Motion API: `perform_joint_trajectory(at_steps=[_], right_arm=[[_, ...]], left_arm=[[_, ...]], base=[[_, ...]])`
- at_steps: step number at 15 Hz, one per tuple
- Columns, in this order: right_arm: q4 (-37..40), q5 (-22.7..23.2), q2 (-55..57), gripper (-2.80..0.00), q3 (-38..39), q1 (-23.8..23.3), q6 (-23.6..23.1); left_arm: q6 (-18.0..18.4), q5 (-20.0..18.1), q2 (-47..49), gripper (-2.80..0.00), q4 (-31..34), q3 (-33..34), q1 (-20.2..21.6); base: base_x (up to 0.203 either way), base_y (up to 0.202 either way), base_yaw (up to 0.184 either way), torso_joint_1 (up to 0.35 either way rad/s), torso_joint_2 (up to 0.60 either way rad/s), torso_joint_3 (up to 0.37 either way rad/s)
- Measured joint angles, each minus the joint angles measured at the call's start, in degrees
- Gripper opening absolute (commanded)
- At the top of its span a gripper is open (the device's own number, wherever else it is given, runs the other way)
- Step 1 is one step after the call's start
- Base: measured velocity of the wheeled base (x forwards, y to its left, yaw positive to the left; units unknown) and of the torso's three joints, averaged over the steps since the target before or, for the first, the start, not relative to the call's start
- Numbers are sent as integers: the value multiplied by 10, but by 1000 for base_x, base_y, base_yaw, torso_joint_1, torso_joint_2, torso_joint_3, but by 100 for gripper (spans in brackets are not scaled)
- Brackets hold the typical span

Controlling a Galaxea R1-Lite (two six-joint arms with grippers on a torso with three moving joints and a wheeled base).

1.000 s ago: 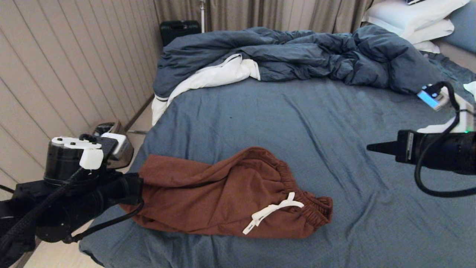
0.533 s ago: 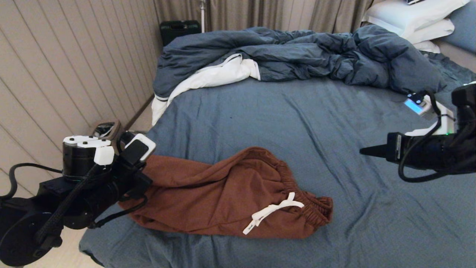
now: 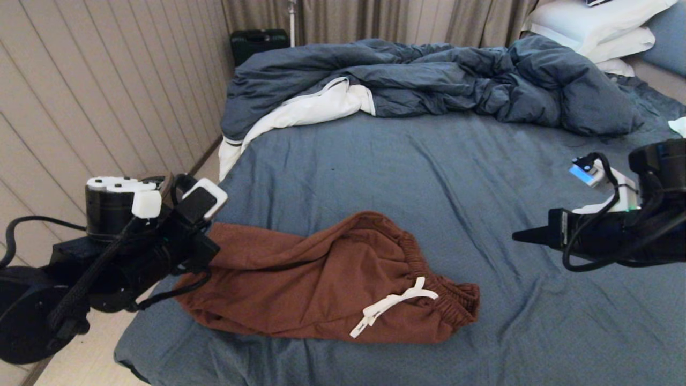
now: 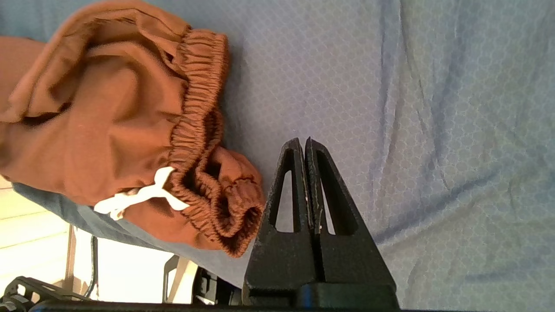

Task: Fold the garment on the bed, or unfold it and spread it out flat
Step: Unford the brown shorts

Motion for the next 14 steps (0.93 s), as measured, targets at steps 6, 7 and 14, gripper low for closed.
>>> perform_joint_trajectory(at_steps=[6,7,14], right_arm=[[1,3,25,-280,-18,-1,6],[3,2,29,-280,-31,-1,10],[0,1,46,-280,-46,3,13]], left_arm=[[-280,-8,1,-280,292,-198,34],[-335,-34,1,0,346,-207,39],[-482,-126,20,0,448,-182,55]], base=[[0,0,0,0,0,0],[0,0,0,0,0,0],[0,0,0,0,0,0]])
